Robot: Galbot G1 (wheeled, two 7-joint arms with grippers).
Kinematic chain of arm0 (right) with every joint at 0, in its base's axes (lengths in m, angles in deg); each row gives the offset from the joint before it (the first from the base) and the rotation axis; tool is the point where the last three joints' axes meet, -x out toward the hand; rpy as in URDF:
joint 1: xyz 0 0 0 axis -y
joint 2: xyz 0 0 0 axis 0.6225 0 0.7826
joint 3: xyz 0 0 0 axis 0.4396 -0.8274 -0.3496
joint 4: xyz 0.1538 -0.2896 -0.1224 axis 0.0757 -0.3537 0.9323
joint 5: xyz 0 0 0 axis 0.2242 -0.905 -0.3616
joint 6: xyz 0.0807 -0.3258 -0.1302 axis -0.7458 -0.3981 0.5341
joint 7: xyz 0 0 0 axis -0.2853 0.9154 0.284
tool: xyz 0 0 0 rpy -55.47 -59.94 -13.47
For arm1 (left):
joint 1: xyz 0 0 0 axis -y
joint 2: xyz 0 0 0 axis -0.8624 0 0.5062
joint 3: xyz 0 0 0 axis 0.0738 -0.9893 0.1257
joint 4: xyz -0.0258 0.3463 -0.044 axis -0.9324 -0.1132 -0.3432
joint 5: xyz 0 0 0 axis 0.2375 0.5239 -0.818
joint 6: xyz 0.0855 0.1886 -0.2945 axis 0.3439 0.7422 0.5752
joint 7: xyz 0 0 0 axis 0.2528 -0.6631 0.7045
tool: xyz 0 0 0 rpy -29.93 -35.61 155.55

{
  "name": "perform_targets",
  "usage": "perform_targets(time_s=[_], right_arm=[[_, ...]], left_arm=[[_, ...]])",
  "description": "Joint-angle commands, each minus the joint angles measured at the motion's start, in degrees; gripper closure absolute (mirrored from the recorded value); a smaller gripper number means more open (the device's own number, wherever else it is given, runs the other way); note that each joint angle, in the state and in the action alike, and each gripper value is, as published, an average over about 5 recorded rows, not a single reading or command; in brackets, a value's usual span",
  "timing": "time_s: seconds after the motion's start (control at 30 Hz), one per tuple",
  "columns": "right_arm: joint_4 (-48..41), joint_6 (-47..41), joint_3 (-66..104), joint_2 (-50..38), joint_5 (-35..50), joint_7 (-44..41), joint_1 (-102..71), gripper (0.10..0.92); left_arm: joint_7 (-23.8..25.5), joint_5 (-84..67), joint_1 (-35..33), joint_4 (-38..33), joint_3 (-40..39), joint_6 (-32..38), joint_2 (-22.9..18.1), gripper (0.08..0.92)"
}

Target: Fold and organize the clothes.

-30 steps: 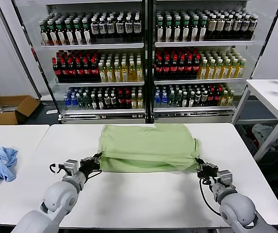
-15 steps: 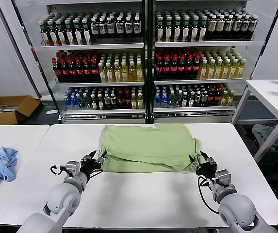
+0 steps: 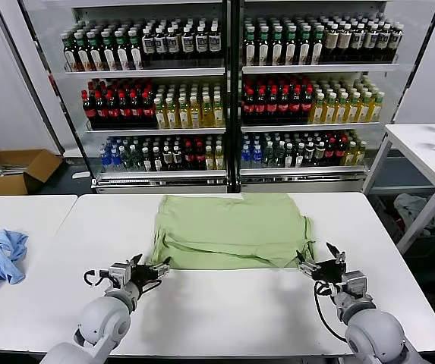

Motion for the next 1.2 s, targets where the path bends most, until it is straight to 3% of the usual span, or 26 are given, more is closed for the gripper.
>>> perform_targets(time_s=[0.03,0.43,0.7,0.8,1.2], right_arm=[[-6.54,-4.75,-1.59,0.79,5.07,0.17,2.94,0.310],[-5.57,-3.10,-1.69,-0.04,6.24,-3.18,2.80,0.639],[3.27,-1.28,2.23,-3.90,5.52,-4.23,-5.38,0.861],[8.53,-0.91,5.53,-5.28,4.90,-4.33,-11.56,0.893],[23.03,-0.53,18.79,-5.19,-1.18,-5.67,-35.38,0.894]], left_arm=[[-2.02,0.36,-0.03,2.45,-0.67,-2.37,-0.27,0.302],[-0.56,-3.02,-1.12,0.25,0.05,-1.47,0.66,0.649],[-0.17,-3.33,-10.18,-10.24,3.70,-0.73,2.46,0.870],[-0.47,-3.17,-14.77,-14.68,5.97,-1.29,2.41,0.896],[-1.86,-0.55,-32.83,-29.00,12.30,-2.38,1.46,0.896]])
